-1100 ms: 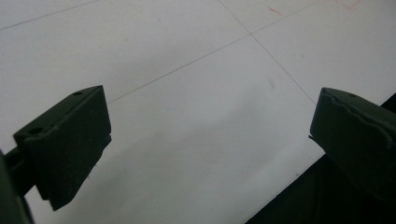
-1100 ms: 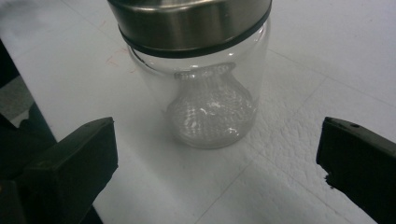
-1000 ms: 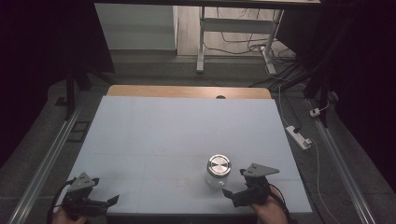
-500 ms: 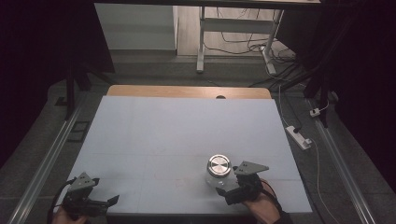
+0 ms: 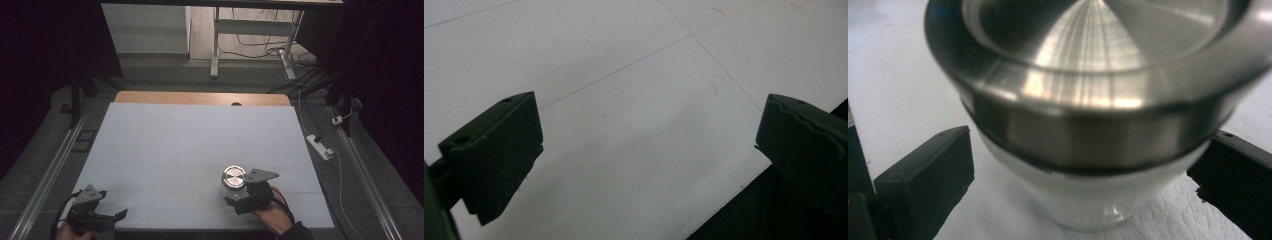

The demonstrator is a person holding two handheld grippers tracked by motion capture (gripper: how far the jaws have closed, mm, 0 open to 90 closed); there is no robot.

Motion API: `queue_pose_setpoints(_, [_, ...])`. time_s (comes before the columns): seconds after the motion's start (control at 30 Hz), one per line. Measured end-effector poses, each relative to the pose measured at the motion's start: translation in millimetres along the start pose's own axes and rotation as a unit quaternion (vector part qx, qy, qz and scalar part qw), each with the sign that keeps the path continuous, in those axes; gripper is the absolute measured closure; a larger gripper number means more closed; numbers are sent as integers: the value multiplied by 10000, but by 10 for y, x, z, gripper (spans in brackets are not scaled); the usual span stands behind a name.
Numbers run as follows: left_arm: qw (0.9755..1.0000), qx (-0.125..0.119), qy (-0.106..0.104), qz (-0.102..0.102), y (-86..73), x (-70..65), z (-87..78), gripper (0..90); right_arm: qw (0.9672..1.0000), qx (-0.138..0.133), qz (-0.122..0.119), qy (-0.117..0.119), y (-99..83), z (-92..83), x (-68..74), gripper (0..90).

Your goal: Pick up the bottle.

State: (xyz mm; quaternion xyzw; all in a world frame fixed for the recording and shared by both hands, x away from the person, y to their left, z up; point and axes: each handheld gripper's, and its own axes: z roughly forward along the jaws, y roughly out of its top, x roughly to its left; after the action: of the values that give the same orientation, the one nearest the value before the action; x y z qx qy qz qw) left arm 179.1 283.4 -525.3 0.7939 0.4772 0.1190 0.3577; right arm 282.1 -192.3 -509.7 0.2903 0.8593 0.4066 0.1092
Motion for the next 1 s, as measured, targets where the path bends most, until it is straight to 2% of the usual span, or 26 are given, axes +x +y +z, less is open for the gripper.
queue_pose_setpoints(0.33, [10000, 19, -12, 8, 3, 2, 0, 0, 10000, -49, -18, -42, 42, 62, -7, 0])
queue_pose_setpoints(0.53, [10000, 19, -16, 7, 2, 3, 0, 0, 9999, -37, -114, -51, 57, 82, 12, 8])
queue_pose_setpoints(0.83, [10000, 19, -11, 15, 3, 0, 4, 0, 9996, -138, -219, -131, 78, 58, 17, 128])
queue_pose_setpoints(1.0, [10000, 23, -7, 19, 3, -2, 4, 0, 9994, -134, -269, -165, 79, 46, 15, 143])
